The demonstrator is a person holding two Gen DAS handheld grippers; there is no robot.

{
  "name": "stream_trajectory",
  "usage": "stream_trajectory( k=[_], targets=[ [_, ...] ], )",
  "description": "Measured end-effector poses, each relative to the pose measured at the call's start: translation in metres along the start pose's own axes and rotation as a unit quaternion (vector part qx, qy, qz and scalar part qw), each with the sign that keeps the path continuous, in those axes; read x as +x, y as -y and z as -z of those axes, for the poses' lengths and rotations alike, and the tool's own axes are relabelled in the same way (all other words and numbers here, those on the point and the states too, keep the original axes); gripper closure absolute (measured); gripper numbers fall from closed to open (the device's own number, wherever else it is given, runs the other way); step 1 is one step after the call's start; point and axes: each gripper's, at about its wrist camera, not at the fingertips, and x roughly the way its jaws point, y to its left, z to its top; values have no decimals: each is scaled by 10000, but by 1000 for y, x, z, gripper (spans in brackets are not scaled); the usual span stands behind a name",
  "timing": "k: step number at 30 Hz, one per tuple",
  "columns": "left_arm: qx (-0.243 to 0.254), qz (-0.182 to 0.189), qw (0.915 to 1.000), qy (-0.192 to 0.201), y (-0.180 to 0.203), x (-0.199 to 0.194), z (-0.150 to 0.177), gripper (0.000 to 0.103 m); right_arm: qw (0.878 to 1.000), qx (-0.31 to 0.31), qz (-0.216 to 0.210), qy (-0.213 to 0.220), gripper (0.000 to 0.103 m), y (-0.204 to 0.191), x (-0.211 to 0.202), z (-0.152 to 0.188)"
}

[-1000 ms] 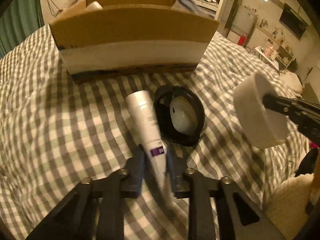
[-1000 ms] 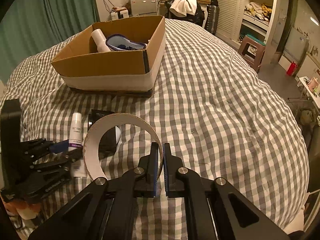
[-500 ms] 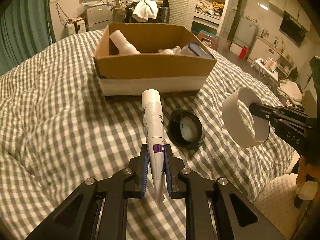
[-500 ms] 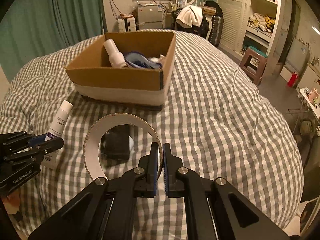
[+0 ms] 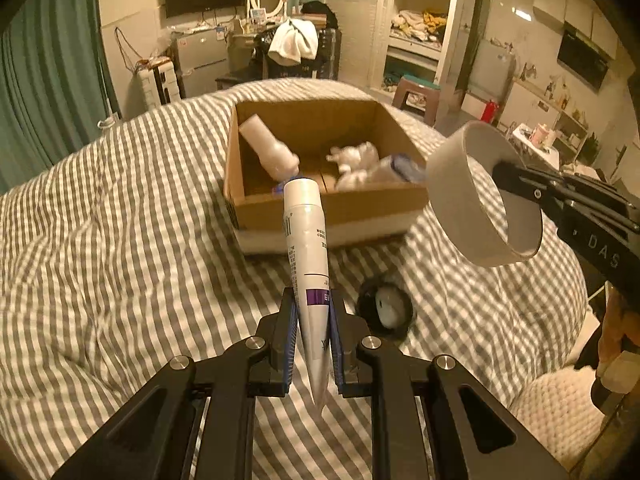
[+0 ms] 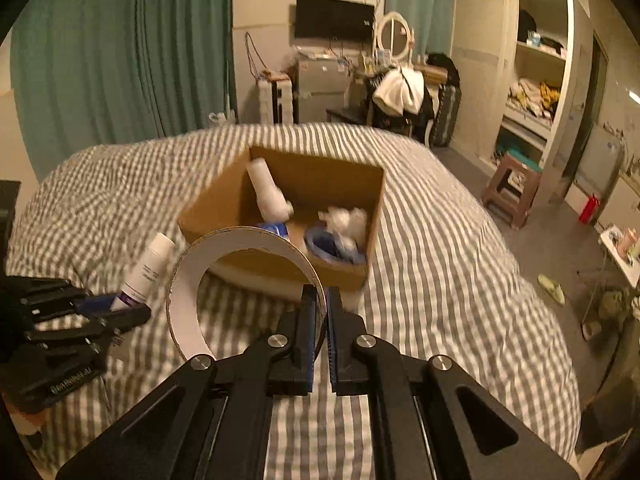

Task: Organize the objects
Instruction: 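Lower the tape roll and tube into the box and open both tools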

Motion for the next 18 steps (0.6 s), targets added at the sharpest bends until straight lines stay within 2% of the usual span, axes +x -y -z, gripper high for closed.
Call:
stream_trajectory(
  k=[6,18],
  targets=[
    [-29,50,9998,167,-12,2,-37,88,9996,-23,6,289,98,-7,5,-45],
    [-190,185,9989,396,-47,36,-127,88,9993,127,227,249,98,-8,56,-126]
  ],
)
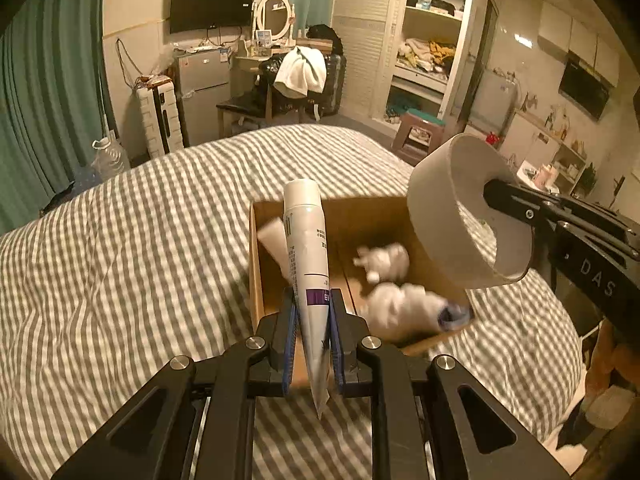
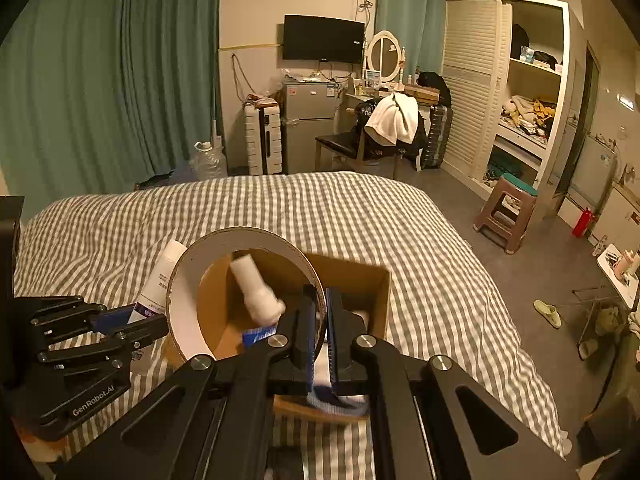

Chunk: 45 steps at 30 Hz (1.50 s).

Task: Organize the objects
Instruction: 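Lower the tape roll and tube into the box and open both tools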

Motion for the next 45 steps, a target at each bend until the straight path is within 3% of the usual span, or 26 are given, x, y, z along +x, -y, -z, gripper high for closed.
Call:
stream_trajectory(
  k=[10,16,25,28,30,31,33,36,37,45],
  targets=[
    [157,101,9998,-2,-13,59,-30,88,9991,51,287,-322,98,0,78,-40],
    [240,506,9981,-239,-14,89,-20,88,9960,60,466,-754,98,4,132,-29],
    [638,481,9959,-422,-1,115,0,88,9900,-1,679,-1237,98,14,170,-7],
    [731,479,9955,-353,4,111,6,86,9904,-57,658,-1216,90,14,164,-2],
    [667,467,9959,-393,3,107,6,84,9912,-5,633,-1163,73,16,157,-1],
    [616,435,9962,-428,2,105,6,84,9910,35,657,-1162,69,16,153,0],
    [548,421,9966,-441,0,95,7,80,9920,125,647,-1080,56,18,143,0],
    [495,311,9977,-338,-1,78,3,56,9940,304,511,-916,40,19,123,-3],
    [452,299,9981,-282,-1,71,2,46,9946,364,467,-853,38,21,115,-5],
    [220,155,9995,133,-7,8,-1,20,9973,363,461,-443,23,20,40,-20]
  ],
)
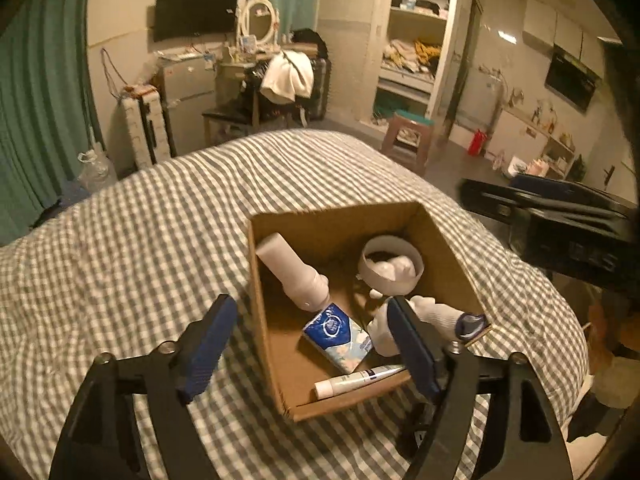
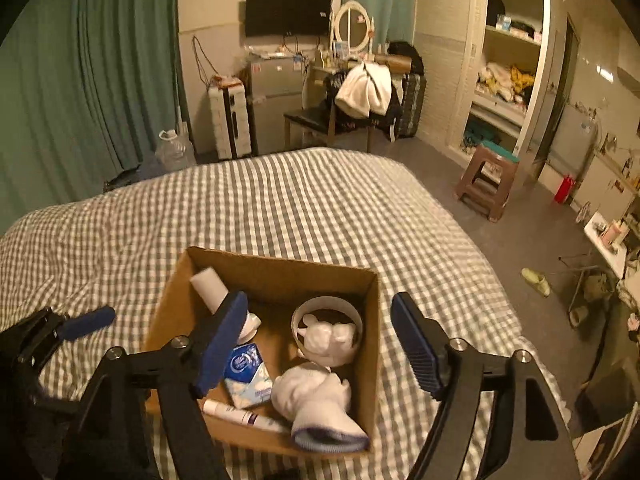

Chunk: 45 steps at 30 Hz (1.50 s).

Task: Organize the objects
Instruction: 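Lower the tape roll and tube into the box and open both tools, then grasp the black round case with the right tool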

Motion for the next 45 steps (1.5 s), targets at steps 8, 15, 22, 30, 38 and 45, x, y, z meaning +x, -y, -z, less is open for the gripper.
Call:
stream_trajectory(
  k=[8,15,22,30,38,45],
  targets=[
    [-85,-343,9988,348,-2,-71,9,5,9988,-254,158,398,15,-7,-94,13],
    [-197,-613,9963,577,-2,-123,36,2,9966,-442,183,664,11,-11,-174,45],
    [-319,-754,9961,338,0,-125,86,1,9972,-534,153,498,10,-20,-183,94],
    [-497,-1030,9934,130,9,-95,141,1,9981,-554,-88,-258,10,-29,-113,155],
    [-746,-1045,9916,-184,4,-39,184,1,9968,-455,-134,-651,10,-34,-35,198],
    [-983,-931,9894,-529,-7,-12,196,1,9942,-324,-324,-971,50,-31,17,222]
  ],
)
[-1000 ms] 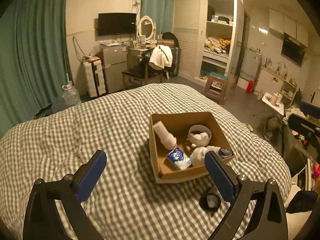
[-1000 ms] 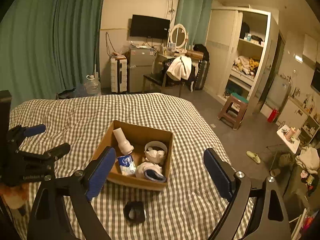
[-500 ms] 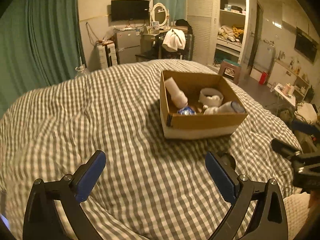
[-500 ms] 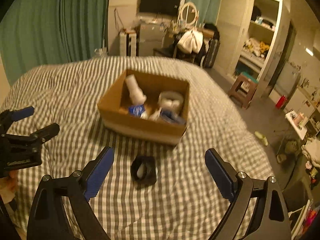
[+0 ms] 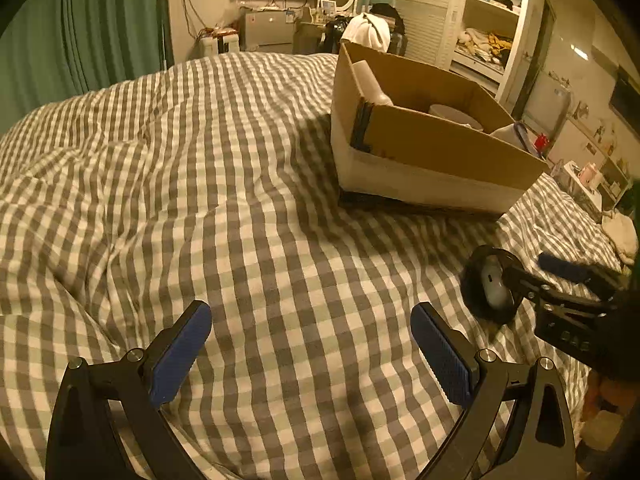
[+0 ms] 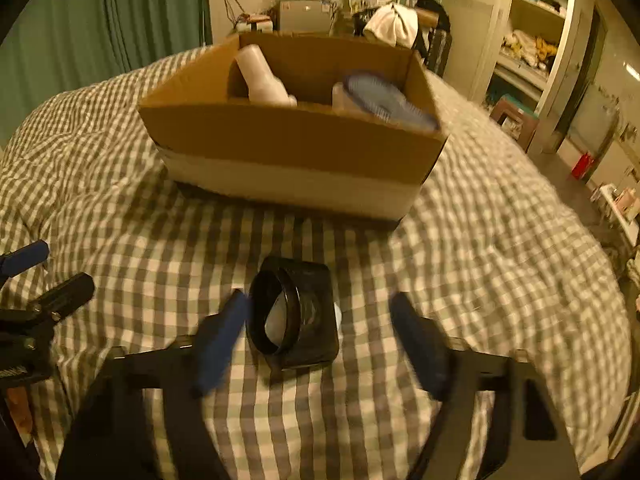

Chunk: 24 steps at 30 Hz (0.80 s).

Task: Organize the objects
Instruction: 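Grasp the black round case with the right tool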

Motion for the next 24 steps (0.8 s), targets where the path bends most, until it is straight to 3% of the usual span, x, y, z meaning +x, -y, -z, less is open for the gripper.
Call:
stream_trajectory(
  k=[2,4,6,13,18,24],
  targets=[
    [-52,47,10000,-32,-1,2,0,1,9999,-46,-20,-96,66,1,10,3],
    [-90,65,9999,-84,-1,7,1,1,9999,-41,-85,-75,72,1,11,5],
    [-91,20,9999,-143,-1,11,3,1,9997,26,-241,-31,87,3,9,5],
    [-72,-50,9998,-200,-3,12,4,1,9992,64,-387,62,92,5,-5,4],
    [-47,-96,9997,-221,-2,13,3,1,9963,214,-782,279,95,8,-25,-3],
    [218,-274,9992,-200,11,13,-1,1,9947,255,-852,518,95,13,-47,-11]
  ],
)
